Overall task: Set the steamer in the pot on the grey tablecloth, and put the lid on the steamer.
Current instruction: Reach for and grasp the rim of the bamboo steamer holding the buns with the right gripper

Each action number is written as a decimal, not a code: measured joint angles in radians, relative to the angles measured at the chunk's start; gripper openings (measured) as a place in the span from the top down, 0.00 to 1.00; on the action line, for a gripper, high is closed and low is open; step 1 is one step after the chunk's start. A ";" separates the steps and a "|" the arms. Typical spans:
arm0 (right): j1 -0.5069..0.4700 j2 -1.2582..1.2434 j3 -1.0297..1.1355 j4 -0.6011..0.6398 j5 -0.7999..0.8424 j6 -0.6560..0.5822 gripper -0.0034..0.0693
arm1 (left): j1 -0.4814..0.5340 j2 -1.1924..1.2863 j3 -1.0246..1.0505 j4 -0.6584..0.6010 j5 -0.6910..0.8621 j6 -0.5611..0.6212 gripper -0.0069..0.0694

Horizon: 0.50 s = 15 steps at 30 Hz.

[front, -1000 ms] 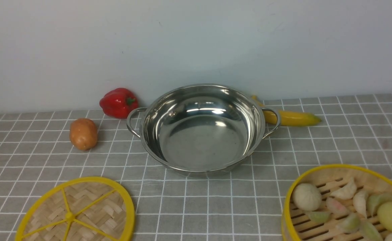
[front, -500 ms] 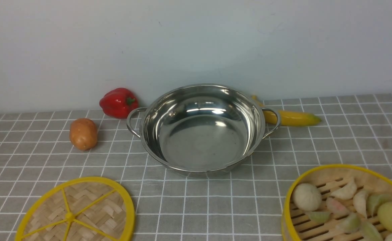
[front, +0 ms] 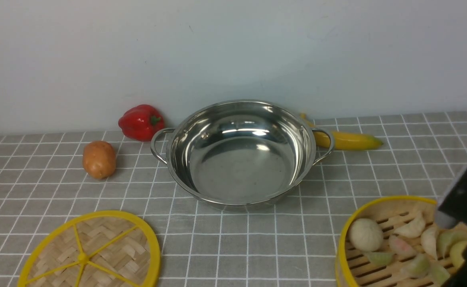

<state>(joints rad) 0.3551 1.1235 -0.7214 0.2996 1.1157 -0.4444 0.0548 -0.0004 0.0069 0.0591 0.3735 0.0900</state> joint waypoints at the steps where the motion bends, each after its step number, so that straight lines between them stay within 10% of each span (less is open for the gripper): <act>1: 0.046 0.042 -0.007 -0.029 -0.025 0.024 0.51 | 0.000 0.000 0.000 0.000 0.000 0.000 0.59; 15: 0.131 0.365 -0.125 -0.073 -0.109 0.066 0.51 | 0.000 0.000 0.000 0.000 0.000 0.000 0.59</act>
<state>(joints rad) 0.4865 1.4884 -0.8465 0.2264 1.0069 -0.3789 0.0548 -0.0004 0.0069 0.0591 0.3735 0.0900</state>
